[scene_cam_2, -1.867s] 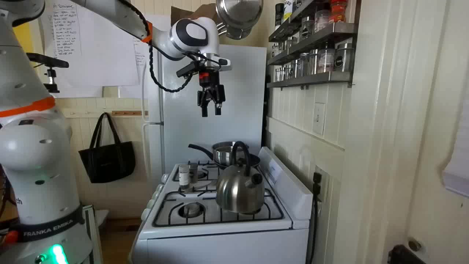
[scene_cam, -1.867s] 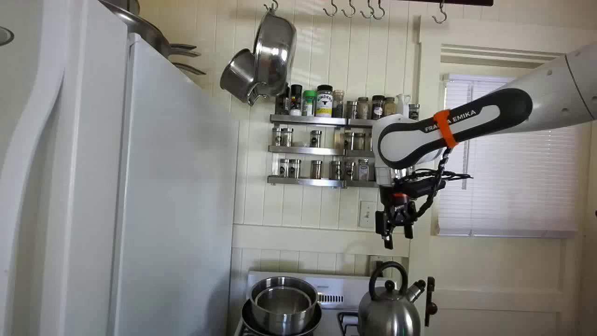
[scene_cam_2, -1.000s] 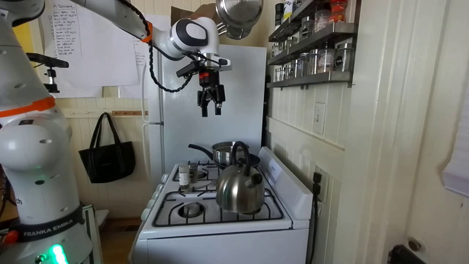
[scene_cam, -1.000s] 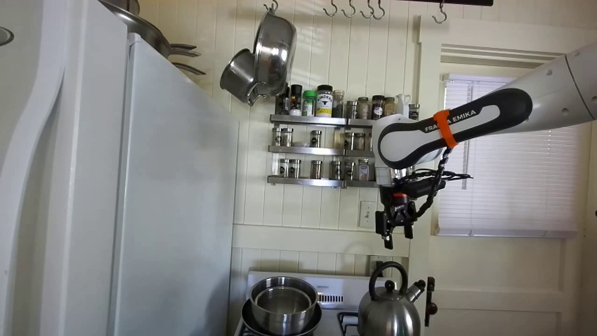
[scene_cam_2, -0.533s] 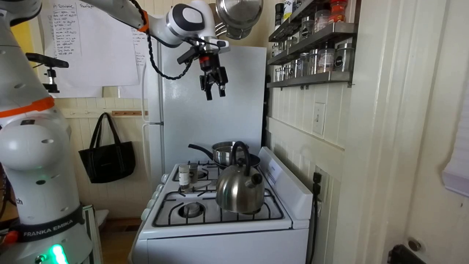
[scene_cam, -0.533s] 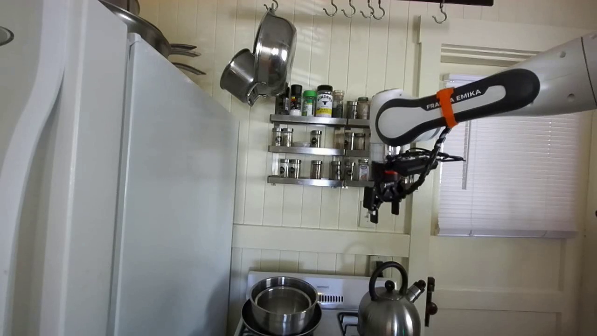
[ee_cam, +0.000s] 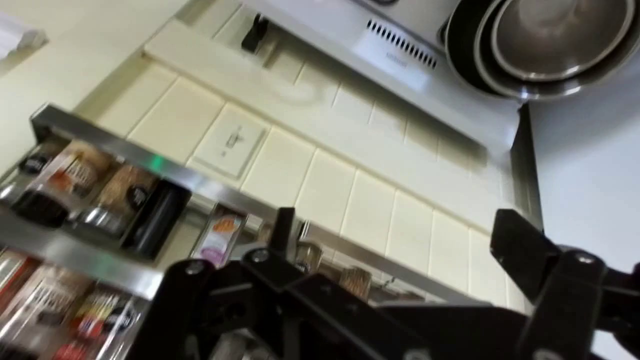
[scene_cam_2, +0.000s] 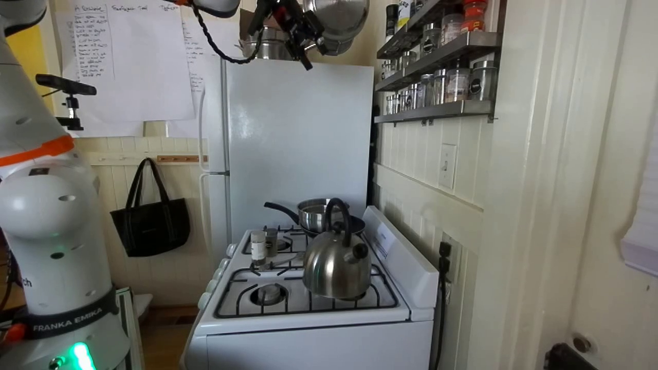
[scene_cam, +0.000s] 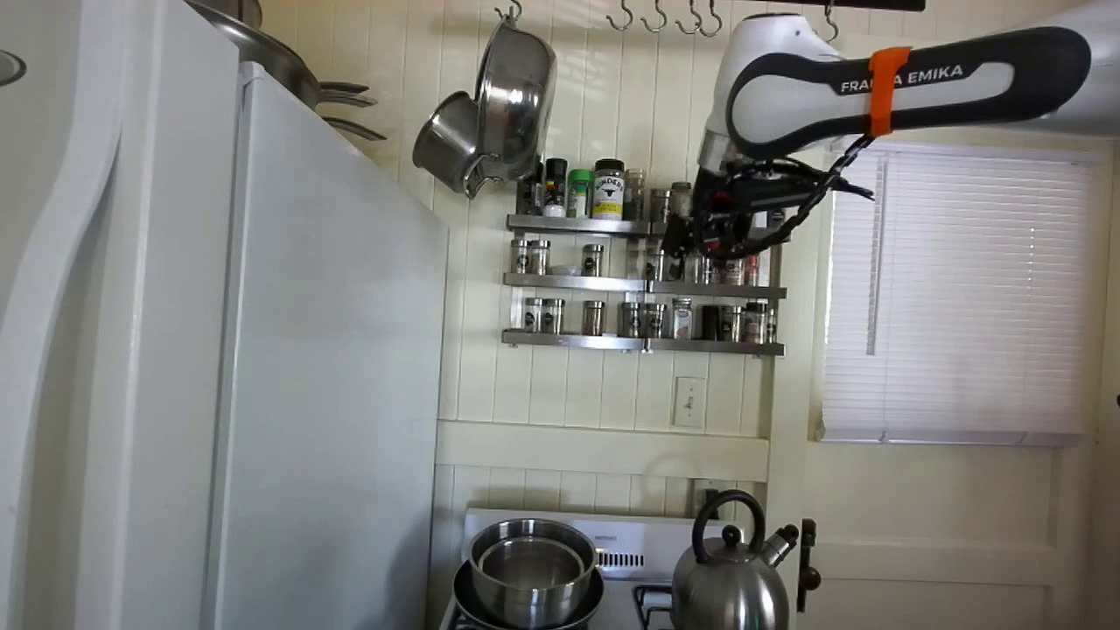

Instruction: Remove one glass jar from the topmost shelf and put it on the stovetop.

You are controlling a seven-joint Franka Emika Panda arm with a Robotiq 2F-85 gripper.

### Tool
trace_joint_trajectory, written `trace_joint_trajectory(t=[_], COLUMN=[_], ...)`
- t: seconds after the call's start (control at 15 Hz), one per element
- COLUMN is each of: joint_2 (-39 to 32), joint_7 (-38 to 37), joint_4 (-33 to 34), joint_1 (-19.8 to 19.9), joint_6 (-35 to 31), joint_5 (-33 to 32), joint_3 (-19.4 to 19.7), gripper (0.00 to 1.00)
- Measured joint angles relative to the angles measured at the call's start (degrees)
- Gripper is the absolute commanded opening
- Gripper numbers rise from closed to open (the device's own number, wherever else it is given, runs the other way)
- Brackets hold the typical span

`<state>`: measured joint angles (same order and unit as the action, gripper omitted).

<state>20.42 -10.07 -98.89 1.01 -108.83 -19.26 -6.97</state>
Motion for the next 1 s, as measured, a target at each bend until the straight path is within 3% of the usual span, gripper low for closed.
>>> trace_joint_trajectory(t=[0.4,1.0], joint_2=[-3.98,-6.91], joint_7=[0.36,0.43], joint_4=[9.10,12.32], joint_1=[2.24,3.02], joint_6=[-15.98,-17.46], joint_5=[-7.54,-8.80], joint_3=[1.23,1.55], gripper=[1.00,1.00])
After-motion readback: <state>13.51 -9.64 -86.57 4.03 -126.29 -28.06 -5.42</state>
